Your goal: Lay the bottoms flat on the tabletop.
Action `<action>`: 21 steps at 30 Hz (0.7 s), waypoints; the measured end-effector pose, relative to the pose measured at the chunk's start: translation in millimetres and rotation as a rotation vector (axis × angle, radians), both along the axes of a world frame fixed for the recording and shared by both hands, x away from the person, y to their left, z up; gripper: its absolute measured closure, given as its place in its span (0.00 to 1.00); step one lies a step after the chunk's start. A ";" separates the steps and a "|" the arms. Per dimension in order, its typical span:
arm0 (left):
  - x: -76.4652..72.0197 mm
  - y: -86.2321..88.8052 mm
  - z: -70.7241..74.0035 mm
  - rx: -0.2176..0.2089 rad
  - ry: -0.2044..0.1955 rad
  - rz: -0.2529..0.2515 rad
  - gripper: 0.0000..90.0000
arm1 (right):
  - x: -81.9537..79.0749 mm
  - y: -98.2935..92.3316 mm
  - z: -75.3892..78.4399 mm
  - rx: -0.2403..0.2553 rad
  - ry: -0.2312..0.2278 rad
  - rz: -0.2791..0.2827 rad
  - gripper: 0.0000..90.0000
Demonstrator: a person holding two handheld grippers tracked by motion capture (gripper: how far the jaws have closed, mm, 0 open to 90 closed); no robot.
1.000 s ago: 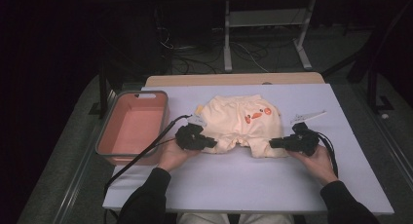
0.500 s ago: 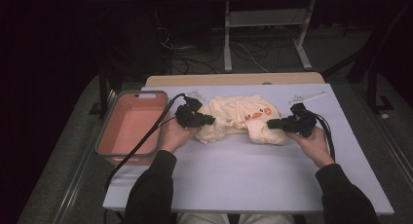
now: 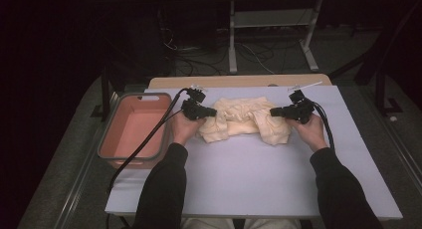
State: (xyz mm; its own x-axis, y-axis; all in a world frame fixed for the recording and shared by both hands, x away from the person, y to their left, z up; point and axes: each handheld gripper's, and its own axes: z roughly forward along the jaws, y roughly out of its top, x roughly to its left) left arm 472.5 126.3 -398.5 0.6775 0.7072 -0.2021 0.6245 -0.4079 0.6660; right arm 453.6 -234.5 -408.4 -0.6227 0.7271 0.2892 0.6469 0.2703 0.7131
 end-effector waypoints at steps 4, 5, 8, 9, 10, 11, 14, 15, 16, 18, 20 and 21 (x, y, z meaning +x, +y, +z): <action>6.7 0.2 -8.8 -0.011 0.014 0.032 0.94 | 9.1 2.7 -6.4 -0.003 0.005 -0.015 0.93; 7.9 0.1 -10.8 -0.013 0.016 0.039 0.94 | 11.4 3.0 -8.8 -0.002 0.005 -0.018 0.93; 12.6 -0.4 -19.3 -0.027 0.018 0.058 0.94 | 15.3 2.5 -14.6 0.004 0.009 -0.030 0.93; 13.8 -0.6 -22.2 -0.034 0.020 0.068 0.94 | 16.1 2.4 -16.8 0.005 0.010 -0.036 0.93; 15.2 -1.2 -25.7 -0.042 0.021 0.079 0.94 | 16.9 2.6 -19.1 0.004 0.009 -0.036 0.93; 16.0 -1.2 -27.2 -0.042 0.022 0.081 0.93 | 17.8 3.3 -21.7 -0.007 0.009 -0.039 0.93; 17.8 -2.2 -33.0 -0.049 0.024 0.099 0.93 | 19.7 4.9 -26.4 -0.022 0.012 -0.041 0.93; 18.2 -2.2 -33.9 -0.047 0.023 0.099 0.92 | 20.5 5.5 -28.4 -0.024 0.014 -0.044 0.93; 18.4 -2.2 -34.9 -0.047 0.019 0.098 0.92 | 21.1 5.7 -29.8 -0.023 0.017 -0.044 0.93; 17.5 -2.7 -35.5 -0.039 0.002 0.093 0.90 | 22.2 5.9 -33.6 -0.021 0.025 -0.048 0.93; 16.5 -3.5 -35.5 -0.029 -0.011 0.083 0.90 | 22.2 6.3 -36.8 -0.017 0.030 -0.050 0.92; 16.4 -3.6 -35.4 -0.025 -0.015 0.081 0.89 | 21.9 6.6 -37.7 -0.017 0.032 -0.051 0.92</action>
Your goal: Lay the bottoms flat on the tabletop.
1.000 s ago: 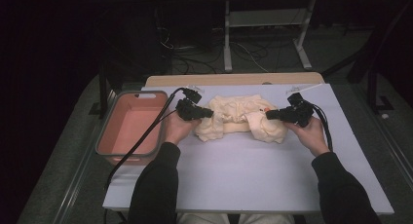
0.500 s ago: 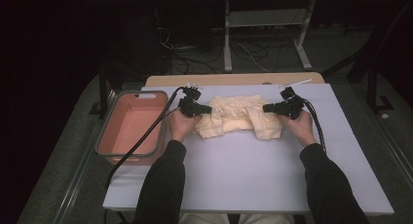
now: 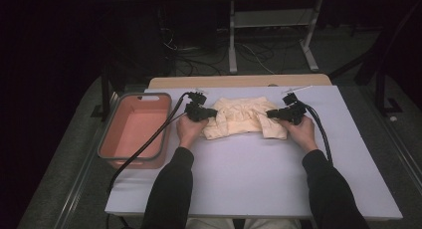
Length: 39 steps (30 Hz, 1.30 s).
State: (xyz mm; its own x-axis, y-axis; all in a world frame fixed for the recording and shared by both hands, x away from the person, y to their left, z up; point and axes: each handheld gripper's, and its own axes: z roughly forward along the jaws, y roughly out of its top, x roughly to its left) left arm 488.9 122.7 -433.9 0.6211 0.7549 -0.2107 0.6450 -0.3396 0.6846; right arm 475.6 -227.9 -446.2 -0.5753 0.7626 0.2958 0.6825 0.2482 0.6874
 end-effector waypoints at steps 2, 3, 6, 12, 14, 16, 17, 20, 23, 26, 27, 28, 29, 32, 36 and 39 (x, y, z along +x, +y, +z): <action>0.1 0.4 0.7 0.006 -0.002 -0.001 0.87 | -0.3 -0.2 0.3 0.003 0.003 -0.002 0.92; 0.0 0.9 1.6 0.010 0.000 0.002 0.84 | -0.2 -0.5 0.7 0.005 0.004 -0.003 0.92; -2.1 3.6 5.4 0.027 0.004 0.006 0.73 | -1.6 -1.5 4.1 0.015 0.010 -0.002 0.91; -8.2 8.4 13.1 -0.013 0.013 0.021 0.60 | -8.1 -5.0 16.6 0.029 -0.016 -0.020 0.81; -11.0 7.6 16.6 -0.025 0.001 0.017 0.57 | -12.2 -5.1 21.6 0.024 -0.035 -0.032 0.76; -13.7 6.3 20.8 -0.025 -0.013 0.004 0.52 | -16.1 -4.2 25.9 0.023 -0.046 -0.036 0.73; -15.4 5.6 23.4 -0.026 -0.020 0.002 0.51 | -17.5 -4.0 27.4 0.022 -0.049 -0.034 0.72; -19.1 5.4 29.4 -0.053 -0.035 -0.002 0.46 | -23.5 -3.0 33.0 0.028 -0.068 -0.034 0.67; -23.3 6.4 35.3 -0.107 -0.041 -0.019 0.40 | -30.2 -2.4 38.9 0.045 -0.090 -0.033 0.60; -29.1 6.6 39.4 -0.143 -0.053 -0.042 0.37 | -36.1 -1.7 44.2 0.073 -0.105 -0.028 0.52; -31.0 6.6 40.2 -0.151 -0.056 -0.052 0.36 | -37.8 -1.2 45.7 0.077 -0.111 -0.032 0.49; -33.2 6.1 41.2 -0.159 -0.051 -0.063 0.34 | -39.9 -0.8 47.3 0.082 -0.122 -0.031 0.45; -34.7 5.4 41.8 -0.160 -0.051 -0.070 0.31 | -43.0 0.2 49.7 0.087 -0.128 -0.031 0.41; -42.4 0.6 44.3 -0.164 -0.067 -0.081 0.16 | -50.9 2.2 53.0 0.111 -0.144 -0.021 0.29; -49.5 -4.1 46.6 -0.200 -0.061 -0.098 0.00 | -58.9 9.1 51.8 0.105 -0.118 0.017 0.13; -57.1 -6.9 46.6 -0.197 -0.062 -0.137 0.00 | -66.7 14.6 50.1 0.089 -0.134 0.020 0.00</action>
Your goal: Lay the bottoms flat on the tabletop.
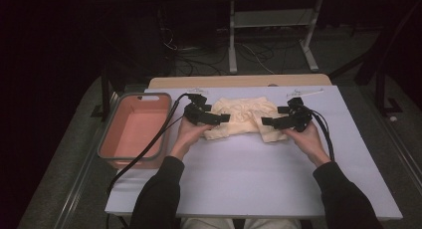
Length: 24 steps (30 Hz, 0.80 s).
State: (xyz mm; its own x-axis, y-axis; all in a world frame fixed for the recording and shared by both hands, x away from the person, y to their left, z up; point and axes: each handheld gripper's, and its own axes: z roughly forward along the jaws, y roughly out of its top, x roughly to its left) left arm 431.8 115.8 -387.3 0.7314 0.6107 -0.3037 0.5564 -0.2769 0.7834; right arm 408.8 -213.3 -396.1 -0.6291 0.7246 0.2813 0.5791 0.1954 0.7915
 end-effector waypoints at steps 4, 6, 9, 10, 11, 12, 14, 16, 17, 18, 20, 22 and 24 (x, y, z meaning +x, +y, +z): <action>-9.9 -6.1 -1.6 0.021 -0.022 -0.035 0.00 | -8.7 5.2 -5.4 0.000 0.021 0.016 0.00; -14.7 -9.1 -2.1 0.028 -0.035 -0.053 0.00 | -13.1 7.3 -8.2 -0.005 0.021 0.027 0.00; -19.8 -12.0 -3.8 0.038 -0.032 -0.083 0.00 | -20.3 9.2 -12.1 -0.004 0.022 0.033 0.00; -21.9 -13.3 -4.9 0.041 -0.026 -0.091 0.00 | -21.9 9.6 -12.9 -0.007 0.017 0.031 0.00; -24.0 -14.1 -6.5 0.050 -0.027 -0.101 0.00 | -24.1 10.1 -13.6 -0.010 0.017 0.032 0.00; -26.4 -14.7 -8.7 0.050 -0.031 -0.107 0.00 | -25.9 10.9 -14.5 -0.019 0.016 0.031 0.00; -28.2 -14.8 -14.5 0.048 -0.017 -0.109 0.00 | -29.9 13.1 -17.5 -0.038 0.015 0.028 0.00; -27.6 -13.7 -19.0 0.065 -0.009 -0.102 0.00 | -32.0 14.7 -21.4 -0.034 0.031 0.024 0.00; -27.8 -12.6 -21.2 0.061 -0.005 -0.095 0.00 | -33.0 15.5 -22.2 -0.041 0.033 0.024 0.00; -27.6 -11.1 -23.5 0.071 0.000 -0.092 0.00 | -34.4 16.8 -22.9 -0.048 0.031 0.025 0.00; -27.9 -8.8 -26.6 0.082 -0.001 -0.087 0.00 | -38.2 18.0 -22.9 -0.050 0.021 0.035 0.03; -28.6 -6.4 -28.3 0.081 -0.003 -0.077 0.00 | -40.9 18.2 -22.8 -0.049 0.014 0.044 0.06; -28.7 -4.7 -28.8 0.074 -0.007 -0.073 0.02 | -42.5 17.5 -23.2 -0.043 0.010 0.057 0.10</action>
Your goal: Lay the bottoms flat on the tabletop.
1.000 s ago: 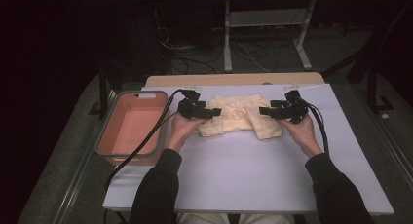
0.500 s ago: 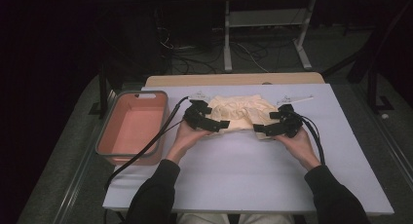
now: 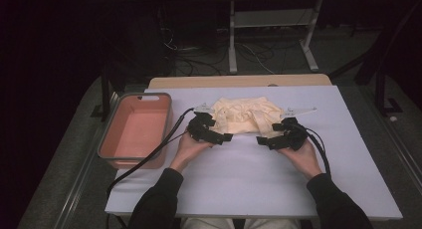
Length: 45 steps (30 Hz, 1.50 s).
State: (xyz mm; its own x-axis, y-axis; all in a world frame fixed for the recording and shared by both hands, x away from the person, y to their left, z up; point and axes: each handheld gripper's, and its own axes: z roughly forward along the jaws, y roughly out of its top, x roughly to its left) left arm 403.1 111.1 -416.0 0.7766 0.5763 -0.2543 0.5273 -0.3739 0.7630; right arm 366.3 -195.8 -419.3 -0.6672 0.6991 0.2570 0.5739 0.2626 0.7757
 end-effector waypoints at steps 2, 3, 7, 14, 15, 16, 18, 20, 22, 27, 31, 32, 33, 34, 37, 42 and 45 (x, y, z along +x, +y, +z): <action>0.2 0.1 0.3 -0.004 0.001 -0.003 0.03 | -1.4 -0.7 -0.4 0.004 -0.004 0.008 0.15; 0.3 -0.1 0.1 -0.005 0.000 -0.005 0.03 | -1.8 -0.7 -0.8 0.001 -0.005 0.012 0.16; 2.7 -1.4 -2.0 -0.011 0.000 0.001 0.05 | -1.1 -1.1 -2.9 -0.012 -0.006 0.023 0.25; 9.8 -0.7 -6.8 -0.027 0.005 0.027 0.11 | 4.4 1.9 -11.4 -0.062 0.004 0.027 0.42; 10.2 -0.6 -7.0 -0.028 0.004 0.028 0.12 | 6.3 2.8 -13.2 -0.069 0.000 0.022 0.44; 10.6 -0.6 -7.1 -0.029 0.001 0.029 0.12 | 7.4 3.5 -14.3 -0.073 -0.001 0.014 0.45; 11.1 -0.9 -6.6 -0.025 0.003 0.030 0.14 | 11.1 4.7 -17.9 -0.088 -0.010 0.004 0.49; 11.3 -1.3 -6.0 -0.025 0.010 0.025 0.14 | 14.3 5.6 -21.1 -0.106 -0.016 -0.011 0.53; 11.4 -1.7 -5.4 -0.023 0.015 0.020 0.14 | 16.8 5.6 -23.5 -0.111 -0.020 -0.024 0.55; 12.6 -2.7 -4.3 -0.020 0.026 0.017 0.15 | 24.3 6.1 -31.1 -0.143 -0.005 -0.074 0.62; 14.6 -5.0 -2.4 -0.001 0.027 0.019 0.17 | 23.7 8.4 -33.7 -0.177 -0.022 -0.095 0.71; 15.4 -5.4 -1.7 -0.003 0.029 0.022 0.17 | 23.8 7.7 -33.9 -0.180 -0.024 -0.102 0.73; 16.4 -5.8 -0.7 -0.001 0.028 0.026 0.17 | 24.3 6.7 -34.1 -0.175 -0.021 -0.103 0.75; 17.2 -6.4 0.2 -0.006 0.026 0.034 0.18 | 25.0 5.7 -33.9 -0.167 -0.012 -0.106 0.77; 19.9 -4.9 1.8 -0.025 0.030 0.074 0.21 | 25.5 4.6 -33.2 -0.164 -0.004 -0.102 0.80; 24.3 -1.9 1.7 -0.025 0.048 0.137 0.26 | 27.1 4.2 -30.8 -0.167 0.010 -0.093 0.83; 25.7 -2.6 -0.3 -0.034 0.054 0.157 0.29 | 28.9 2.8 -29.9 -0.157 0.024 -0.087 0.83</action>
